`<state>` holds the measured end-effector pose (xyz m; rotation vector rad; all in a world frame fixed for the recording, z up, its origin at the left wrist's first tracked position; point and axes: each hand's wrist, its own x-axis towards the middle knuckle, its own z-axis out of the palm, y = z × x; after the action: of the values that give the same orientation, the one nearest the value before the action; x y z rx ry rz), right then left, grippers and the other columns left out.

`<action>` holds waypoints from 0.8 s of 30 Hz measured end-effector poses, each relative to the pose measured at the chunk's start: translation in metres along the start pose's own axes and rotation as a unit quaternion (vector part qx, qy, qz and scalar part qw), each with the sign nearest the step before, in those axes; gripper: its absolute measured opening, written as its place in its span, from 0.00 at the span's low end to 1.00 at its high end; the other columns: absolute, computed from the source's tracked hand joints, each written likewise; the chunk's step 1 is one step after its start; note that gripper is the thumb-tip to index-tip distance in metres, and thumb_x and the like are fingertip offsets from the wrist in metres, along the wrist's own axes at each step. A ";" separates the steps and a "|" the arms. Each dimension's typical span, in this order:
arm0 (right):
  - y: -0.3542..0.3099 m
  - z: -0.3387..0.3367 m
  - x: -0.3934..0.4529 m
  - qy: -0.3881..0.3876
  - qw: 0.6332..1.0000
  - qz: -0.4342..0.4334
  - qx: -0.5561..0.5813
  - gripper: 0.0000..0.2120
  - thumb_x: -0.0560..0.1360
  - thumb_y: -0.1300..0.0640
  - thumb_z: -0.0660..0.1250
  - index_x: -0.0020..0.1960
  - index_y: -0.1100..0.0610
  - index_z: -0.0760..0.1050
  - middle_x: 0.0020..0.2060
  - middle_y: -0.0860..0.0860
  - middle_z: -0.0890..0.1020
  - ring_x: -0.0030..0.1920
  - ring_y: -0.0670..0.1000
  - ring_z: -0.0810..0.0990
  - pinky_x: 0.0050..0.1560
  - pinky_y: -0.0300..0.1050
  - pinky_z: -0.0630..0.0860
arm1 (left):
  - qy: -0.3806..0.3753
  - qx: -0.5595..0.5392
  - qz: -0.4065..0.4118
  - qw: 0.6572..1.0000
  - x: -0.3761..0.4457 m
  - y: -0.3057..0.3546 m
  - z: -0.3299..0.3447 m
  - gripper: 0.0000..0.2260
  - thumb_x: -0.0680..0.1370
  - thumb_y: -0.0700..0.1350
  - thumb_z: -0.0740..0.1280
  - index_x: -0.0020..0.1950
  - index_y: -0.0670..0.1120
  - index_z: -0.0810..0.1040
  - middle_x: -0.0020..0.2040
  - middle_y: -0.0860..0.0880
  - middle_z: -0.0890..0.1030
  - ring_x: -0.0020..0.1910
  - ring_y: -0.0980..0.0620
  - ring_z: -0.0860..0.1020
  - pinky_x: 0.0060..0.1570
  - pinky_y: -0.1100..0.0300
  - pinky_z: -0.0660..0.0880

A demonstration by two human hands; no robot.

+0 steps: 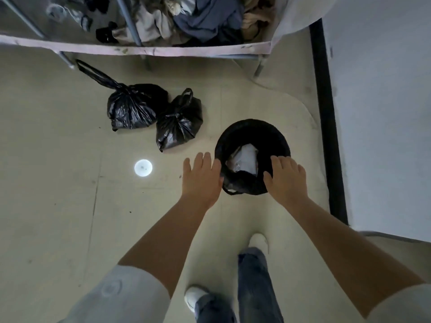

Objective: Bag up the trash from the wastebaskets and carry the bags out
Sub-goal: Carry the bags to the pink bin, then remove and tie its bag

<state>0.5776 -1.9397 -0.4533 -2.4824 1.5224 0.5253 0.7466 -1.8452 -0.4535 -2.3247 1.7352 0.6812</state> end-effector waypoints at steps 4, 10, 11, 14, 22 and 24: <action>0.020 0.048 -0.002 -0.017 1.000 -0.009 0.004 0.23 0.77 0.52 0.55 0.69 0.61 0.61 0.65 0.59 0.71 0.68 0.58 0.65 0.64 0.54 0.64 | -0.003 -0.005 -0.014 1.000 -0.004 0.021 0.045 0.22 0.81 0.51 0.51 0.73 0.45 0.55 0.76 0.43 0.53 0.75 0.45 0.50 0.72 0.44 0.50; 0.056 0.141 0.027 0.046 0.997 -0.040 0.052 0.23 0.76 0.53 0.58 0.68 0.62 0.64 0.65 0.60 0.72 0.68 0.58 0.67 0.65 0.53 0.65 | 0.038 -0.032 -0.033 0.998 0.046 0.060 0.131 0.22 0.80 0.52 0.52 0.72 0.46 0.57 0.75 0.45 0.56 0.74 0.45 0.54 0.71 0.47 0.53; 0.063 0.157 0.031 0.059 0.995 -0.051 0.058 0.23 0.76 0.53 0.59 0.68 0.62 0.64 0.64 0.60 0.72 0.67 0.58 0.68 0.64 0.53 0.65 | 0.052 -0.033 -0.029 0.998 0.055 0.067 0.147 0.22 0.80 0.52 0.52 0.72 0.46 0.58 0.75 0.45 0.57 0.74 0.46 0.55 0.71 0.47 0.54; 0.078 0.198 0.049 0.111 0.988 -0.076 0.081 0.23 0.75 0.54 0.61 0.67 0.64 0.66 0.63 0.61 0.73 0.65 0.59 0.70 0.63 0.54 0.67 | 0.116 -0.035 -0.008 0.993 0.086 0.078 0.192 0.22 0.79 0.53 0.53 0.71 0.46 0.61 0.73 0.46 0.62 0.72 0.46 0.59 0.69 0.49 0.57; 0.097 0.257 0.079 0.310 0.930 -0.156 0.118 0.23 0.69 0.53 0.64 0.58 0.69 0.74 0.56 0.65 0.79 0.59 0.65 0.77 0.57 0.60 0.74 | 0.312 0.046 0.126 0.941 0.133 0.073 0.243 0.20 0.75 0.52 0.56 0.54 0.40 0.79 0.54 0.41 0.82 0.55 0.43 0.79 0.58 0.48 0.72; 0.101 0.263 0.081 0.335 0.918 -0.175 0.120 0.24 0.70 0.50 0.61 0.56 0.68 0.76 0.53 0.65 0.80 0.57 0.64 0.78 0.56 0.59 0.74 | 0.354 0.073 0.162 0.918 0.134 0.071 0.247 0.20 0.73 0.52 0.56 0.47 0.41 0.82 0.45 0.43 0.84 0.45 0.44 0.83 0.50 0.48 0.77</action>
<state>0.4680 -1.9656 -0.7238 -2.7682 1.1484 -0.5958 0.6449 -1.8868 -0.7221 -2.3511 2.3848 -0.3231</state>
